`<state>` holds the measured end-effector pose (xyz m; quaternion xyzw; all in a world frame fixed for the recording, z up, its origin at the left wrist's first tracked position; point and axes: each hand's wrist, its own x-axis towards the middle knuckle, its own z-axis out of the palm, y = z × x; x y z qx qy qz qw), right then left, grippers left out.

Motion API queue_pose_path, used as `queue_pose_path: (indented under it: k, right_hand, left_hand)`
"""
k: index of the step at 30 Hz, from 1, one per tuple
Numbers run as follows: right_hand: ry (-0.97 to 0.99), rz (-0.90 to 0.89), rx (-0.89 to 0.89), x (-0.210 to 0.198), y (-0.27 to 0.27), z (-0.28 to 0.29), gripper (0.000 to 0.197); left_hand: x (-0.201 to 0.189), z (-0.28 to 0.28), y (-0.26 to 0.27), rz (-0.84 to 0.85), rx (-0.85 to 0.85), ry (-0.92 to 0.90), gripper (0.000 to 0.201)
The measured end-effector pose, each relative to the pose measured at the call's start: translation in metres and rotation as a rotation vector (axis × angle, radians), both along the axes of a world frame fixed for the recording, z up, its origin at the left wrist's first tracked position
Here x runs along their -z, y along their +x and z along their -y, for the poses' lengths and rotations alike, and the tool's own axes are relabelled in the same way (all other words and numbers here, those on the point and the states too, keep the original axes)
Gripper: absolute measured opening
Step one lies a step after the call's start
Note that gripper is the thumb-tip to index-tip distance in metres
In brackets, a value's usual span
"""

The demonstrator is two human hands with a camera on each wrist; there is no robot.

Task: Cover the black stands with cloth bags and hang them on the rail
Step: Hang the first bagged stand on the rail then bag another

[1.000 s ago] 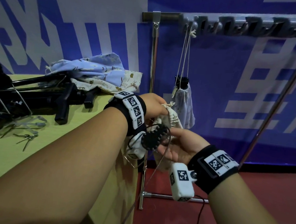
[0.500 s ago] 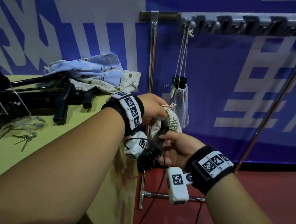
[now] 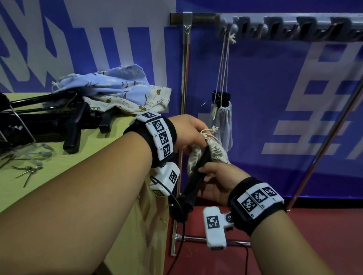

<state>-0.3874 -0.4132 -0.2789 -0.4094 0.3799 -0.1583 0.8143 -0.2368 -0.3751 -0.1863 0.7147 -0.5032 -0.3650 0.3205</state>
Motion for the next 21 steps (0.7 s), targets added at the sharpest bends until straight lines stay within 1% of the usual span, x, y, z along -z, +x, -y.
queue_pose_path:
  k: [2,4,6,9,12,14,16,17,20,21]
  right_hand:
    - [0.007,0.075,0.072,-0.002,0.001,0.003,0.032]
    - [0.016,0.136,0.121,-0.006,-0.001,0.005,0.023]
    - [0.025,0.192,0.156,-0.012,-0.004,0.007,0.024]
    - [0.042,0.214,0.210,-0.018,-0.009,0.012,0.030]
    - [0.089,0.214,0.287,-0.016,-0.012,0.018,0.021]
    - [0.110,0.179,0.281,-0.014,-0.011,0.016,0.017]
    - [0.107,0.146,0.331,-0.011,-0.009,0.015,0.023]
    - [0.071,0.102,0.354,-0.009,-0.007,0.017,0.025]
    - [-0.187,-0.185,0.317,-0.009,-0.010,0.024,0.036]
    - [-0.260,-0.244,0.305,-0.010,-0.012,0.027,0.039]
  left_hand:
    - [0.001,0.001,-0.002,0.008,0.006,0.000,0.017]
    - [0.001,0.001,-0.003,0.042,0.012,0.008,0.015]
    - [0.001,0.001,-0.004,0.061,0.019,0.012,0.015]
    - [-0.001,0.001,-0.008,0.040,0.042,0.030,0.013]
    - [-0.001,0.001,-0.012,0.029,0.069,0.038,0.009]
    - [-0.001,0.003,-0.014,-0.002,0.070,0.023,0.016]
    - [0.000,0.002,-0.016,-0.015,0.058,0.016,0.022]
    - [0.000,0.002,-0.016,-0.012,0.055,0.014,0.022]
    - [0.003,0.004,-0.016,-0.033,0.011,0.007,0.020]
    - [0.005,0.005,-0.014,-0.046,-0.014,0.005,0.019]
